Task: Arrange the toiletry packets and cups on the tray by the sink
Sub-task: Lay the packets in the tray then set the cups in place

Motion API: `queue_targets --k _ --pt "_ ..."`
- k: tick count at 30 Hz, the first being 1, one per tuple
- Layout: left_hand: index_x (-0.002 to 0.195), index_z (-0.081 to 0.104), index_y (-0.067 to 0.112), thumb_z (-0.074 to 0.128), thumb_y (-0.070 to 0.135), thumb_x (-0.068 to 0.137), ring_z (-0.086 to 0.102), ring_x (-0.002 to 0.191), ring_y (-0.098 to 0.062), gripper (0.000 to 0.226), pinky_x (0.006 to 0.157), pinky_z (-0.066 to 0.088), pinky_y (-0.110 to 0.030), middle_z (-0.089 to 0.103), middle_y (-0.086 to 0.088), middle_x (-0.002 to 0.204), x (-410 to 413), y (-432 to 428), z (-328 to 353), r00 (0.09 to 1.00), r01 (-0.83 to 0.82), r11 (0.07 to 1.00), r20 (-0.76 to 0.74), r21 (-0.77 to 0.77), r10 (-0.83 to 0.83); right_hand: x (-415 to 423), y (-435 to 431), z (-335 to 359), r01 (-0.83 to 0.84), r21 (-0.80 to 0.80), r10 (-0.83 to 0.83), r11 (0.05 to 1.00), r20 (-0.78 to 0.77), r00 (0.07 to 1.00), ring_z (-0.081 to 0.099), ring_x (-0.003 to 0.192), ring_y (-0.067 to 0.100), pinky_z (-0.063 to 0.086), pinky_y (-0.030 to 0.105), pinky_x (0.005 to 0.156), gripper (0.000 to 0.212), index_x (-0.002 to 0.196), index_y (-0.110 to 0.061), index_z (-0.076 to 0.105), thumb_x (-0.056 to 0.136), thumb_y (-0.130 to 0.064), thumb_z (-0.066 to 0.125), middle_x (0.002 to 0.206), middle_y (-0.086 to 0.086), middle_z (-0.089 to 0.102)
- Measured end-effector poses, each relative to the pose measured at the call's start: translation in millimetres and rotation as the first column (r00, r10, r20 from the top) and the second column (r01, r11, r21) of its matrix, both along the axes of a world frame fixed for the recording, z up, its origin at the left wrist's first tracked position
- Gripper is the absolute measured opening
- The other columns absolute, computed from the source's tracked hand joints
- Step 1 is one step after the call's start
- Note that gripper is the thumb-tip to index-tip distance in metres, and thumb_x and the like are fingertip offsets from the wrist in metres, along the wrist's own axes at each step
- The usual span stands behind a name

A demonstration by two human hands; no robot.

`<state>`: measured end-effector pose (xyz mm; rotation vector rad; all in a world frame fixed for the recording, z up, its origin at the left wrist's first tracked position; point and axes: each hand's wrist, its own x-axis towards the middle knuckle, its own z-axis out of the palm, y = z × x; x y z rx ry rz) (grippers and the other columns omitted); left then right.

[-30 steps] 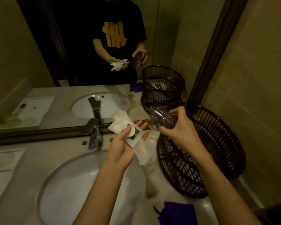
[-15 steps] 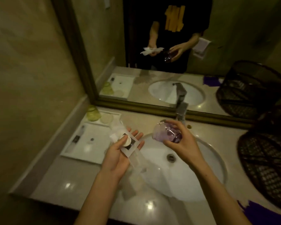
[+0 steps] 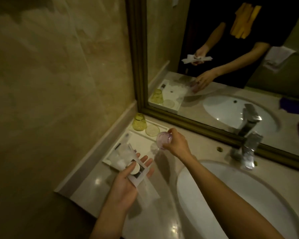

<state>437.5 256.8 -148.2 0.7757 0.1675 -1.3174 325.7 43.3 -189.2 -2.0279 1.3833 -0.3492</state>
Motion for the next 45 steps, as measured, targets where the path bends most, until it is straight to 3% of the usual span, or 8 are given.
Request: queue_targets --k 13,23,27,30,34,36,39,45 --pt "0.139 0.051 0.003 0.037 0.005 0.102 0.059 0.123 -0.043 0.040 0.089 0.057 -0.055 0.061 -0.023 0.135 46 -48 -39 1.000 -0.021 0.998 -0.014 0.051 0.021 113 -94 -45 -0.098 0.015 0.098 0.995 -0.287 0.953 0.061 0.114 0.034 0.051 0.038 0.086 0.042 0.120 -0.012 0.055 0.084 -0.030 0.067 0.126 0.014 0.060" --pt "0.137 0.053 0.001 0.049 0.006 0.095 0.053 0.128 -0.046 0.043 0.111 0.037 -0.060 0.058 -0.026 0.138 90 -77 -38 0.987 0.150 0.988 -0.068 0.040 -0.147 123 -104 -50 -0.066 0.074 0.087 0.995 -0.335 0.938 0.053 0.122 0.040 0.050 0.044 0.096 0.065 0.138 -0.016 0.044 0.082 -0.037 0.070 0.138 0.016 0.048" --pt "0.135 0.054 -0.002 0.049 0.002 0.095 0.066 0.114 -0.041 0.041 0.097 0.053 -0.054 0.062 -0.028 0.132 103 -87 -28 0.968 0.246 0.969 -0.047 -0.007 -0.247 111 -74 -22 0.086 -0.036 -0.085 0.996 0.023 0.996 0.062 0.107 0.029 0.051 0.039 0.090 0.049 0.122 -0.010 0.064 0.083 -0.037 0.074 0.121 0.013 0.063" --pt "0.135 0.054 -0.003 0.048 0.003 0.095 0.063 0.118 -0.043 0.041 0.092 0.055 -0.057 0.063 -0.029 0.130 109 -89 -25 0.925 0.375 0.927 -0.045 -0.026 -0.376 106 -20 11 -0.004 0.290 -0.072 0.957 0.248 0.966 0.065 0.080 0.015 0.050 0.035 0.075 0.051 0.097 -0.007 0.074 0.089 -0.057 0.062 0.091 0.014 0.073" --pt "0.137 0.053 0.004 0.048 0.004 0.094 0.061 0.121 -0.043 0.044 0.097 0.051 -0.061 0.062 -0.027 0.132 113 -90 -27 0.859 0.512 0.857 0.009 -0.060 -0.512 94 18 31 -0.086 0.545 -0.129 0.834 0.346 0.929 0.064 0.071 0.018 0.050 0.031 0.064 0.052 0.100 0.001 0.071 0.094 -0.050 0.062 0.082 0.007 0.069" --pt "0.135 0.055 0.005 0.047 0.003 0.095 0.062 0.119 -0.042 0.041 0.099 0.048 -0.061 0.063 -0.026 0.131 112 -91 -30 0.845 0.535 0.843 0.023 -0.051 -0.535 91 27 34 -0.001 0.505 -0.215 0.863 0.369 0.904 0.067 0.066 0.015 0.052 0.025 0.057 0.037 0.102 -0.001 0.069 0.093 -0.036 0.068 0.083 0.006 0.071" --pt "0.136 0.055 0.003 0.049 0.002 0.095 0.063 0.119 -0.040 0.041 0.102 0.046 -0.061 0.064 -0.024 0.131 113 -95 -38 0.849 0.529 0.848 0.026 -0.024 -0.528 83 39 34 0.184 0.111 -0.210 0.977 0.322 0.923 0.065 0.066 0.002 0.051 0.017 0.056 0.016 0.096 -0.018 0.069 0.086 -0.028 0.075 0.082 -0.003 0.068" --pt "0.125 0.063 0.002 0.062 0.009 0.081 0.071 0.106 -0.032 0.044 0.090 0.054 -0.048 0.072 -0.021 0.115 105 -100 -46 0.846 0.528 0.847 0.053 0.052 -0.531 73 68 17 -0.142 -0.091 0.153 0.986 0.126 0.980 0.061 0.081 0.007 0.054 0.028 0.073 0.032 0.106 -0.028 0.069 0.077 -0.037 0.078 0.093 -0.008 0.065"
